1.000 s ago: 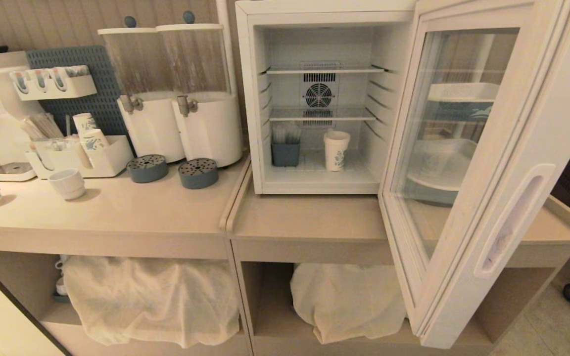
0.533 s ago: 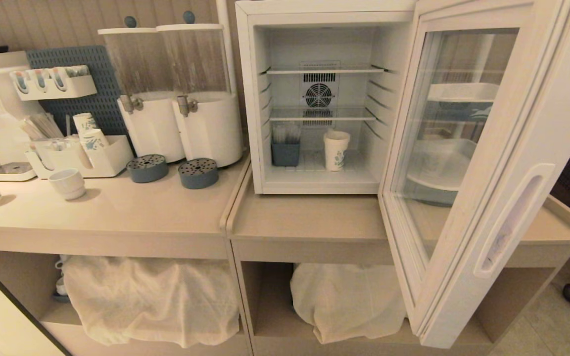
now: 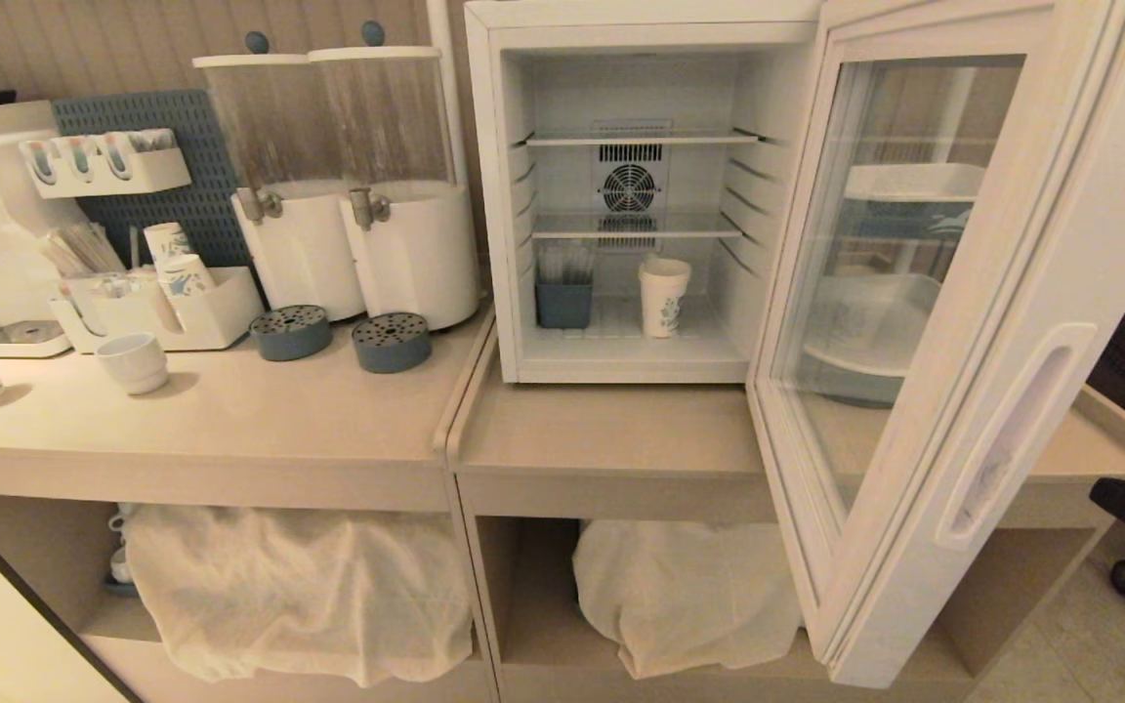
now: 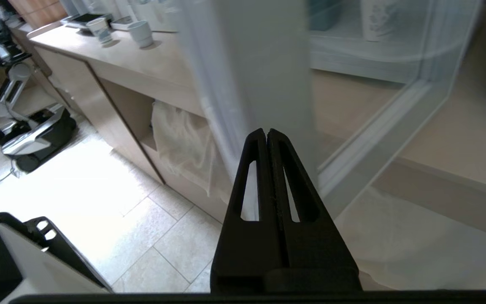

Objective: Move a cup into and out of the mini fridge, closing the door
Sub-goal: Close the freezer door

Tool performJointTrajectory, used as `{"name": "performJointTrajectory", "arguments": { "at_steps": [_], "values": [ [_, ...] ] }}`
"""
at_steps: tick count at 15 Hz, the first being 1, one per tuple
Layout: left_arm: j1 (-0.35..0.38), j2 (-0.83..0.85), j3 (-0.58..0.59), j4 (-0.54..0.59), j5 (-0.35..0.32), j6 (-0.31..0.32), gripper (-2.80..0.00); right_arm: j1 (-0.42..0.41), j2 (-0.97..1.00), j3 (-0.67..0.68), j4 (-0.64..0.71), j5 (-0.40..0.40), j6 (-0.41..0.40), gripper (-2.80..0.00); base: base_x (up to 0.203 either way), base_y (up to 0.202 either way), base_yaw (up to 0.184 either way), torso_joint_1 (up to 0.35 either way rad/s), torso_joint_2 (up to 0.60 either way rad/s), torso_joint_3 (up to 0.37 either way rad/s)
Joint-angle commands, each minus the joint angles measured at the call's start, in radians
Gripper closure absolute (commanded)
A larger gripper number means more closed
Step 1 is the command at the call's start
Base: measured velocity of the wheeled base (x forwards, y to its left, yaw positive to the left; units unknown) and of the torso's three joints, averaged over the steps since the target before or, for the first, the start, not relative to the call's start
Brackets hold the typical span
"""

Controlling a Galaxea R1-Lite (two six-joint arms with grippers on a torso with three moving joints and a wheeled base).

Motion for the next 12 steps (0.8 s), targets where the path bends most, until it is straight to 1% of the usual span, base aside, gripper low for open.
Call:
{"name": "performJointTrajectory", "arguments": {
  "at_steps": [1, 3, 4, 5, 6, 7, 8, 9, 10, 11, 12],
  "values": [
    [0.001, 0.001, 0.018, -0.001, 0.0, 0.0, 0.0, -0.184, 0.062, 0.006, -0.028, 0.158, -0.001, 0.0, 0.0, 0.0, 0.0, 0.0, 0.0, 0.0],
    [0.001, 0.001, 0.017, -0.001, 0.0, 0.0, 0.0, -0.454, 0.106, 0.014, -0.063, 0.399, -0.002, 0.0, 0.0, 0.0, 0.0, 0.0, 0.0, 0.0],
    [-0.001, 0.001, 0.017, -0.001, 0.0, 0.0, 0.0, -0.56, 0.13, 0.019, -0.078, 0.51, -0.005, 0.0, 0.0, 0.0, 0.0, 0.0, 0.0, 0.0],
    [0.001, 0.001, 0.018, -0.001, 0.0, 0.0, 0.0, -0.621, 0.155, 0.021, -0.091, 0.601, -0.011, 0.0, 0.0, 0.0, 0.0, 0.0, 0.0, 0.0],
    [0.001, 0.001, 0.018, -0.001, 0.0, 0.0, 0.0, -0.646, 0.21, 0.017, -0.102, 0.653, -0.022, 0.0, 0.0, 0.0, 0.0, 0.0, 0.0, 0.0],
    [0.001, 0.001, 0.018, -0.001, 0.0, 0.0, 0.0, -0.634, 0.266, 0.011, -0.111, 0.684, -0.043, 0.0, 0.0, 0.0, 0.0, 0.0, 0.0, 0.0],
    [0.001, 0.001, 0.018, -0.001, 0.0, 0.0, 0.0, -0.611, 0.311, 0.008, -0.119, 0.696, -0.075, 0.0, 0.0, 0.0, 0.0, 0.0, 0.0, 0.0],
    [0.001, 0.001, 0.018, -0.001, 0.0, 0.0, 0.0, -0.569, 0.338, 0.006, -0.127, 0.7, -0.108, 0.0, 0.0, 0.0, 0.0, 0.0, 0.0, 0.0],
    [0.001, 0.001, 0.018, -0.001, 0.0, 0.0, 0.0, -0.508, 0.354, 0.003, -0.132, 0.681, -0.125, 0.0, 0.0, 0.0, 0.0, 0.0, 0.0, 0.0],
    [0.001, 0.001, 0.018, -0.001, 0.0, 0.0, 0.0, -0.454, 0.37, 0.0, -0.136, 0.64, -0.136, 0.0, 0.0, 0.0, 0.0, 0.0, 0.0, 0.0],
    [0.001, 0.001, 0.018, -0.001, 0.0, 0.0, 0.0, -0.38, 0.391, -0.003, -0.144, 0.574, -0.153, 0.0, 0.0, 0.0, 0.0, 0.0, 0.0, 0.0]
  ]
}}
